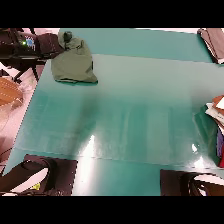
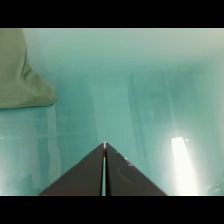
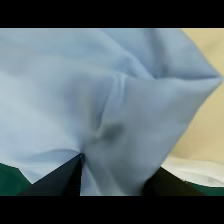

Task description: Fold the shirts.

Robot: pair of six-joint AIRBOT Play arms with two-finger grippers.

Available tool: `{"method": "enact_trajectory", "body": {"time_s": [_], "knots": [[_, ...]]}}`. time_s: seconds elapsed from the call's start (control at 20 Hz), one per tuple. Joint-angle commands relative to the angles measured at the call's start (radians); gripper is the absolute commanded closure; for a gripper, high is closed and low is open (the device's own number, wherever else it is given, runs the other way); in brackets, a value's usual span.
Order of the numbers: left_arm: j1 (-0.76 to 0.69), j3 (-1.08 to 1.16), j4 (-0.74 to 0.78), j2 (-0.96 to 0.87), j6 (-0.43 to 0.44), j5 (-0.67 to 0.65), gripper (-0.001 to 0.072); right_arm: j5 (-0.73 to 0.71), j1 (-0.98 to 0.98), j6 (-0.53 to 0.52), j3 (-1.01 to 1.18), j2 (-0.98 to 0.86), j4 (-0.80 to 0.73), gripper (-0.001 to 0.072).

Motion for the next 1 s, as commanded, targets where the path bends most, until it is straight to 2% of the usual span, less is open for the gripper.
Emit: {"method": "enact_trajectory", "body": {"time_s": [0.0,0.15,0.3,0.4,0.45,0.55,0.7,0.8,0.95], "knots": [[0.000,0.014,0.005,0.001,0.002,-0.011,0.0681,0.009,0.021,-0.076,-0.106,0.042,-0.022,0.0304],[0.000,0.017,0.006,0.001,0.002,-0.008,0.0682,0.008,0.006,-0.075,-0.097,0.078,-0.061,0.0304],[0.000,0.028,0.013,0.001,0.003,0.006,0.0682,0.008,-0.044,-0.084,0.052,0.098,-0.190,0.0304],[0.000,0.032,0.013,0.000,0.003,0.024,0.0681,0.007,-0.080,-0.094,0.174,0.097,-0.187,0.0304],[0.000,0.032,0.012,0.000,0.003,0.032,0.0681,0.003,-0.094,-0.093,0.220,0.097,-0.145,0.0304],[0.000,0.032,0.011,0.000,0.003,0.034,0.0681,-0.042,-0.097,-0.091,0.277,0.101,0.080,0.0304],[0.000,0.032,0.001,0.000,0.003,0.033,0.0681,-0.272,-0.020,-0.031,0.148,0.188,0.503,0.0304],[0.000,0.032,-0.029,0.000,0.003,0.029,0.0681,-0.457,0.155,-0.022,0.035,0.264,0.684,0.0305],[0.000,0.032,-0.049,0.000,0.002,0.031,0.0681,-0.695,0.606,-0.090,-0.063,0.333,0.779,0.0314]]}}
